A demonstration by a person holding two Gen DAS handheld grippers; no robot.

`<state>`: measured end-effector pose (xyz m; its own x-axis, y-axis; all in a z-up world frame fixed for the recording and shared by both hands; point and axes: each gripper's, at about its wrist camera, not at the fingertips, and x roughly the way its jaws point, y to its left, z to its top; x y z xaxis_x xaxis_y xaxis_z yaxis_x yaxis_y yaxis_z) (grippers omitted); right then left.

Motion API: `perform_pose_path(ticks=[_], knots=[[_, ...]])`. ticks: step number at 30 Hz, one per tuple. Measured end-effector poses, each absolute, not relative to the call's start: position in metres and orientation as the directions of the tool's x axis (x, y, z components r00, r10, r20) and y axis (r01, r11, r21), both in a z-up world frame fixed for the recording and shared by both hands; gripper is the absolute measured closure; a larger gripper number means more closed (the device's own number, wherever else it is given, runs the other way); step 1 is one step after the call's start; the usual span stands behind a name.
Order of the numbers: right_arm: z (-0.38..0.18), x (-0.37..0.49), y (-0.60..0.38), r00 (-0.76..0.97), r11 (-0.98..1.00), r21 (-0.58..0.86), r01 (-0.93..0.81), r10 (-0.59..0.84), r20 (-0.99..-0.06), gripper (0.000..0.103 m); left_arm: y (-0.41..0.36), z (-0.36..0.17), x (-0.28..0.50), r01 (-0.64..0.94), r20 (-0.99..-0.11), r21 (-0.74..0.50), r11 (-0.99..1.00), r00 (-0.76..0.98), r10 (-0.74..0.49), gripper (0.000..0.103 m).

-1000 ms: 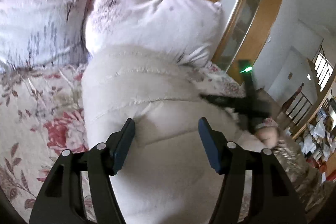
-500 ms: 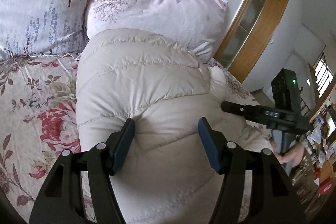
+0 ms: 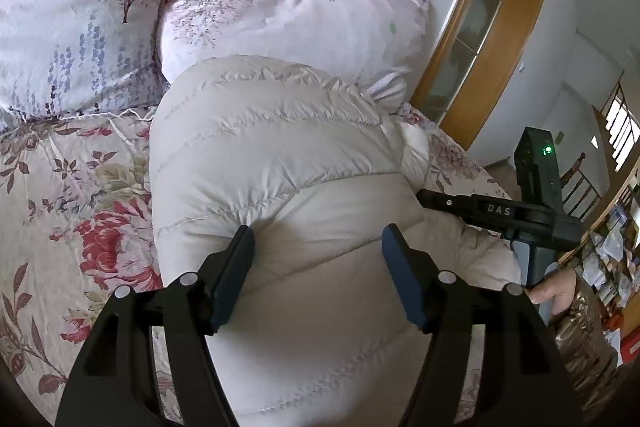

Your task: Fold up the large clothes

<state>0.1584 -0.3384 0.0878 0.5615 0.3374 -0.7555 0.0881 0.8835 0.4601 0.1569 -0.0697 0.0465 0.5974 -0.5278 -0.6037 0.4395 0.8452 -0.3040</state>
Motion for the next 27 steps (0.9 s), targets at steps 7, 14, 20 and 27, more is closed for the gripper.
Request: perform_pose_path(ticks=[7,14,20,27], knots=[[0.08,0.157,-0.342,0.564,0.878,0.467,0.105,0.335,-0.755,0.085,-0.074,0.044,0.159,0.447,-0.612,-0.299,0.843,0.588,-0.529,0.035],[0.068,0.157,-0.347,0.551,0.884,0.441,0.157,0.292,-0.782,0.085,-0.082,0.035,0.168,0.461,-0.631,-0.327,0.825,0.543,-0.554,0.035],[0.071,0.149,-0.355,0.553,0.887,0.42,0.193,0.255,-0.793,0.07,-0.089,0.022,0.181,0.455,-0.668,-0.343,0.822,0.497,-0.554,0.035],[0.151,0.084,-0.332,0.735,0.937,0.348,-0.018,0.248,-0.631,0.07,-0.088,0.022,0.182,0.451,-0.672,-0.343,0.824,0.495,-0.551,0.035]])
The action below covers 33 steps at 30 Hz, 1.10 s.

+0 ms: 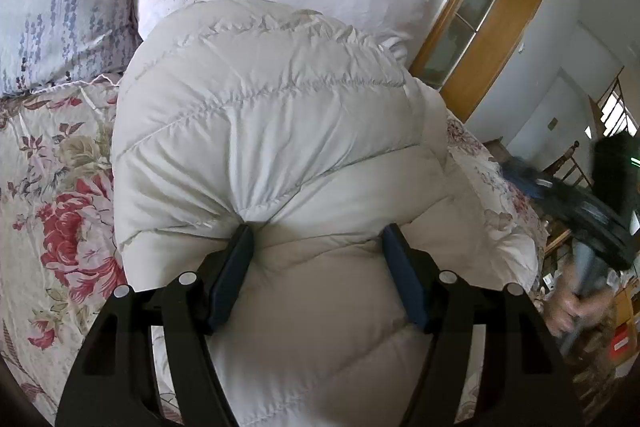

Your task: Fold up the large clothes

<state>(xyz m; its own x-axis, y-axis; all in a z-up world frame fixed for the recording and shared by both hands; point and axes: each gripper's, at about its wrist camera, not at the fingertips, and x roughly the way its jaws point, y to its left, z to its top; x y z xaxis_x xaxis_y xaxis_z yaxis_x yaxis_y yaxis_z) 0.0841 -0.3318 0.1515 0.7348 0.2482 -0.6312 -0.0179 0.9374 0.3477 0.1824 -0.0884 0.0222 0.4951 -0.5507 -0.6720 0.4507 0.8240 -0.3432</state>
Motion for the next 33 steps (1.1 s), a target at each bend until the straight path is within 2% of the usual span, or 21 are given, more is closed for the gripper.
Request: perform_pose_path(ticks=[4,8,12,17,18,20,22,23,26,30,32,33], knots=[[0.149,0.073,-0.297,0.66,0.953,0.266,-0.146,0.294,-0.691,0.07,-0.088,0.022,0.183,0.45,-0.672,-0.342,0.825,0.497,-0.55,0.035],[0.11,0.076,-0.285,0.583,0.984,0.136,-0.112,0.176,-0.793,0.073,-0.088,0.022,0.182,0.454,-0.667,-0.347,0.82,0.495,-0.557,0.035],[0.084,0.085,-0.291,0.55,0.987,0.148,-0.062,0.157,-0.82,0.073,-0.091,0.021,0.181,0.469,-0.657,-0.348,0.811,0.496,-0.568,0.035],[0.076,0.098,-0.292,0.523,0.99,0.138,-0.041,0.139,-0.841,0.073,-0.088,0.026,0.176,0.477,-0.631,-0.371,0.797,0.5,-0.593,0.035],[0.081,0.099,-0.291,0.509,0.99,0.136,-0.045,0.14,-0.85,0.071,-0.084,0.029,0.175,0.474,-0.622,-0.394,0.787,0.493,-0.608,0.035],[0.096,0.101,-0.297,0.486,0.979,0.195,-0.054,0.196,-0.852,0.06,-0.067,0.038,0.173,0.469,-0.588,-0.456,0.756,0.478,-0.652,0.035],[0.124,0.102,-0.312,0.551,0.948,0.314,-0.056,0.292,-0.782,0.023,-0.045,0.046,0.177,0.445,-0.555,-0.493,0.747,0.501,-0.664,0.033],[0.135,0.104,-0.318,0.587,0.941,0.336,-0.044,0.297,-0.753,0.018,-0.035,0.049,0.182,0.422,-0.544,-0.504,0.754,0.522,-0.657,0.031],[0.156,0.128,-0.342,0.653,0.912,0.409,0.03,0.292,-0.699,0.016,-0.005,0.049,0.205,0.324,-0.527,-0.584,0.744,0.546,-0.651,0.031],[0.14,0.182,-0.362,0.634,0.841,0.517,0.161,0.313,-0.707,0.017,0.006,0.04,0.235,0.239,-0.55,-0.627,0.741,0.538,-0.639,0.031],[0.126,0.203,-0.363,0.611,0.809,0.552,0.202,0.336,-0.716,0.019,0.004,0.038,0.245,0.227,-0.567,-0.622,0.749,0.529,-0.631,0.031],[0.12,0.211,-0.362,0.6,0.805,0.553,0.215,0.338,-0.725,0.027,0.001,0.039,0.25,0.226,-0.572,-0.621,0.751,0.525,-0.631,0.031]])
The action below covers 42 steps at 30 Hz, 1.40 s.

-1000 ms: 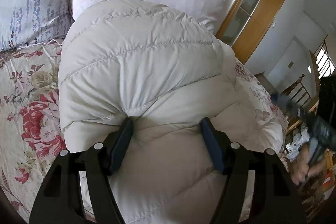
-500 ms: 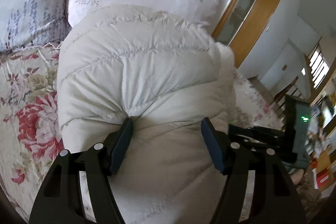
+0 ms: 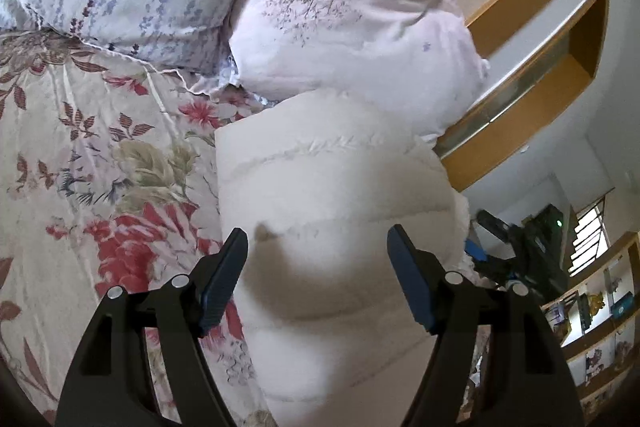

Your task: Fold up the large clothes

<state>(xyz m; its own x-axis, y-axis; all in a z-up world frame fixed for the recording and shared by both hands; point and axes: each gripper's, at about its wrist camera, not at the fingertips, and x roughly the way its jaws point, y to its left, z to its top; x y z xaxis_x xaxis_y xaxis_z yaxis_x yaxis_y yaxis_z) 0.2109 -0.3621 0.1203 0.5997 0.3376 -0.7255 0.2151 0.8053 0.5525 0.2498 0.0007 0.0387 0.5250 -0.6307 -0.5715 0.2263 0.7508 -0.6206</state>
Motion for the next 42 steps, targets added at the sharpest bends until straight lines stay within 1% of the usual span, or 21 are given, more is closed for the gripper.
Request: perform_pose_path(ticks=[1,2,3,6,8,12,16,24,28,29,31,32,34,36,38,40,42], knots=[[0.113,0.218,-0.358,0.586,0.812,0.539,0.222,0.331,-0.74,0.054,0.0,0.038,0.251,0.228,-0.576,-0.617,0.753,0.521,-0.63,0.031],[0.108,0.224,-0.352,0.575,0.834,0.504,0.224,0.304,-0.759,0.069,-0.003,0.038,0.255,0.231,-0.581,-0.612,0.756,0.518,-0.628,0.031],[0.107,0.225,-0.349,0.579,0.853,0.47,0.225,0.271,-0.769,0.078,-0.007,0.039,0.26,0.233,-0.591,-0.597,0.768,0.519,-0.618,0.031],[0.106,0.224,-0.348,0.618,0.881,0.399,0.253,0.17,-0.767,0.083,-0.011,0.037,0.261,0.228,-0.611,-0.568,0.791,0.526,-0.591,0.031],[0.1,0.224,-0.349,0.613,0.888,0.362,0.282,0.124,-0.78,0.084,-0.011,0.034,0.265,0.22,-0.619,-0.564,0.796,0.525,-0.584,0.031],[0.087,0.225,-0.353,0.59,0.893,0.319,0.317,0.078,-0.804,0.084,-0.011,0.029,0.271,0.206,-0.625,-0.566,0.799,0.525,-0.578,0.031],[0.074,0.229,-0.353,0.564,0.9,0.282,0.333,0.049,-0.824,0.081,-0.01,0.018,0.279,0.19,-0.626,-0.583,0.79,0.514,-0.586,0.027],[0.055,0.231,-0.359,0.535,0.886,0.291,0.362,0.058,-0.843,0.081,-0.009,-0.001,0.286,0.17,-0.609,-0.633,0.755,0.492,-0.622,0.025],[0.052,0.232,-0.364,0.529,0.873,0.321,0.369,0.087,-0.844,0.079,-0.011,-0.007,0.287,0.156,-0.622,-0.632,0.759,0.483,-0.616,0.024],[0.054,0.233,-0.365,0.524,0.874,0.33,0.358,0.105,-0.845,0.077,-0.01,-0.005,0.285,0.154,-0.624,-0.63,0.761,0.484,-0.614,0.024],[0.06,0.229,-0.369,0.524,0.865,0.355,0.354,0.131,-0.842,0.063,-0.005,0.006,0.276,0.162,-0.621,-0.619,0.768,0.497,-0.606,0.025],[0.068,0.219,-0.373,0.542,0.857,0.374,0.355,0.137,-0.829,0.061,-0.003,0.011,0.272,0.175,-0.616,-0.613,0.77,0.505,-0.605,0.025],[0.083,0.204,-0.374,0.584,0.853,0.405,0.329,0.153,-0.797,0.06,0.001,0.023,0.259,0.219,-0.604,-0.596,0.773,0.512,-0.611,0.025],[0.103,0.178,-0.371,0.637,0.866,0.418,0.275,0.161,-0.754,0.06,0.001,0.029,0.248,0.24,-0.617,-0.564,0.79,0.513,-0.597,0.025],[0.114,0.16,-0.363,0.659,0.882,0.418,0.218,0.183,-0.729,0.06,0.001,0.029,0.24,0.244,-0.632,-0.555,0.795,0.499,-0.594,0.025],[0.117,0.149,-0.352,0.656,0.894,0.416,0.168,0.213,-0.724,0.06,0.001,0.026,0.235,0.244,-0.629,-0.578,0.778,0.474,-0.616,0.025],[0.11,0.149,-0.34,0.623,0.911,0.388,0.14,0.223,-0.75,0.061,-0.001,0.022,0.232,0.24,-0.625,-0.596,0.766,0.46,-0.63,0.025]])
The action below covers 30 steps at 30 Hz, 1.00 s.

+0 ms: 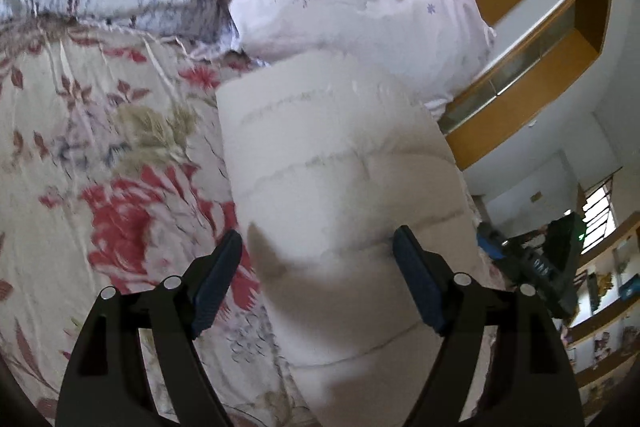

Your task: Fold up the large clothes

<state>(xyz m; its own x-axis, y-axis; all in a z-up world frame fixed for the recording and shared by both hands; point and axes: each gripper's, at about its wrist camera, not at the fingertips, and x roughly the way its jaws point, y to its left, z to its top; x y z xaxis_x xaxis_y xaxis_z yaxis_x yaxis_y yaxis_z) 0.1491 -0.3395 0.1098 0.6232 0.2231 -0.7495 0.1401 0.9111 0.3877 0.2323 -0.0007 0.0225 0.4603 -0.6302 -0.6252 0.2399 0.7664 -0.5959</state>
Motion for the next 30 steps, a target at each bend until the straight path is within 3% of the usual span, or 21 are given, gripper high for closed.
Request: perform_pose_path(ticks=[3,9,11,12,13,18,30], knots=[[0.081,0.161,-0.335,0.536,0.922,0.337,0.19,0.19,-0.823,0.066,-0.004,0.018,0.233,0.225,-0.621,-0.618,0.753,0.447,-0.644,0.024],[0.073,0.169,-0.348,0.5,0.889,0.389,0.24,0.23,-0.835,0.062,-0.004,0.018,0.225,0.234,-0.577,-0.674,0.701,0.425,-0.697,0.024],[0.084,0.159,-0.354,0.512,0.876,0.415,0.243,0.248,-0.823,0.04,-0.001,0.022,0.218,0.255,-0.556,-0.685,0.683,0.422,-0.716,0.024],[0.091,0.151,-0.358,0.529,0.861,0.448,0.24,0.271,-0.804,0.02,0.001,0.023,0.215,0.26,-0.55,-0.688,0.677,0.423,-0.721,0.024],[0.096,0.145,-0.359,0.541,0.85,0.47,0.237,0.286,-0.791,0.014,0.004,0.023,0.211,0.26,-0.544,-0.693,0.672,0.423,-0.725,0.024],[0.11,0.117,-0.378,0.546,0.811,0.533,0.242,0.34,-0.765,0.01,0.011,0.022,0.203,0.255,-0.534,-0.71,0.656,0.413,-0.738,0.023],[0.077,0.12,-0.377,0.426,0.716,0.641,0.277,0.506,-0.75,0.005,-0.005,0.019,0.195,0.278,-0.55,-0.703,0.655,0.371,-0.748,0.017]])
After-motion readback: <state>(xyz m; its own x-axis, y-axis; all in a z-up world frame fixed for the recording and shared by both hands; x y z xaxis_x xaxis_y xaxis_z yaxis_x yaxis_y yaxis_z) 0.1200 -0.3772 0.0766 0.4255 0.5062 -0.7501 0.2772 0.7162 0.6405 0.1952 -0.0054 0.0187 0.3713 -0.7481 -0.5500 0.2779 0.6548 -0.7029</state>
